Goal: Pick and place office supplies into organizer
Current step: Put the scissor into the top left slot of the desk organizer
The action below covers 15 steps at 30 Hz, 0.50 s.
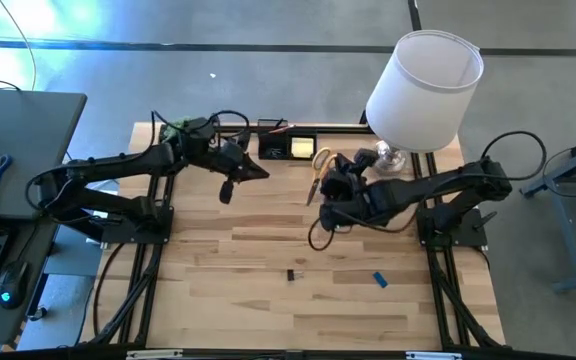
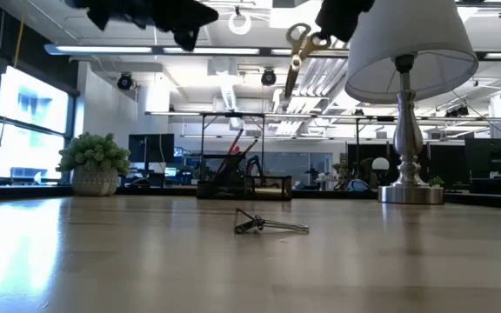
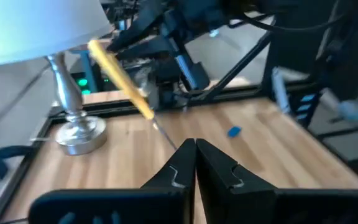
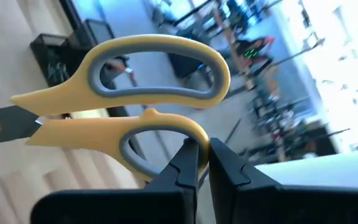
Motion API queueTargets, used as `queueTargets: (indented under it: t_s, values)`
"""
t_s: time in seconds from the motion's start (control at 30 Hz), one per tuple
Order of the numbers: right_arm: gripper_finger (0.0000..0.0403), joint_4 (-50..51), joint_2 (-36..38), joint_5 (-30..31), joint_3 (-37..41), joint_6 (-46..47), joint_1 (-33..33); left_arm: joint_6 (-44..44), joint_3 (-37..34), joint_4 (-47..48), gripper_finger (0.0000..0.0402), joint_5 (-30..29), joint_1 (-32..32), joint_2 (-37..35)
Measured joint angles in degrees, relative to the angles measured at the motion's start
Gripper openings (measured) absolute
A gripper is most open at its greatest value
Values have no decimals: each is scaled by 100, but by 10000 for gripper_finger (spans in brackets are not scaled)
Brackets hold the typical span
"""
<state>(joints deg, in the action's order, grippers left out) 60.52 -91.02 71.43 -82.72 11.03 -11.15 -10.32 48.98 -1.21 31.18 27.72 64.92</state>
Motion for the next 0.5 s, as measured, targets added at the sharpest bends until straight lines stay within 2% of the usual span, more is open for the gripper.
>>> queueTargets:
  t_s: [0.1, 0.2, 0.4, 0.5]
  values:
    - [3, -174, 0, 324, -5, -210, -224, 461, -275, -674, 12, 509, 207, 188]
    - [3, -492, 0, 467, 9, -563, -359, 858, -397, -1217, 33, 566, 221, 484]
    - [3, -1568, 0, 140, 9, -1660, -345, 1610, -408, -2120, 117, 539, 92, 1199]
    - [3, -1770, 0, -39, 9, -1911, -204, 1836, -412, -2426, 162, 511, -72, 1453]
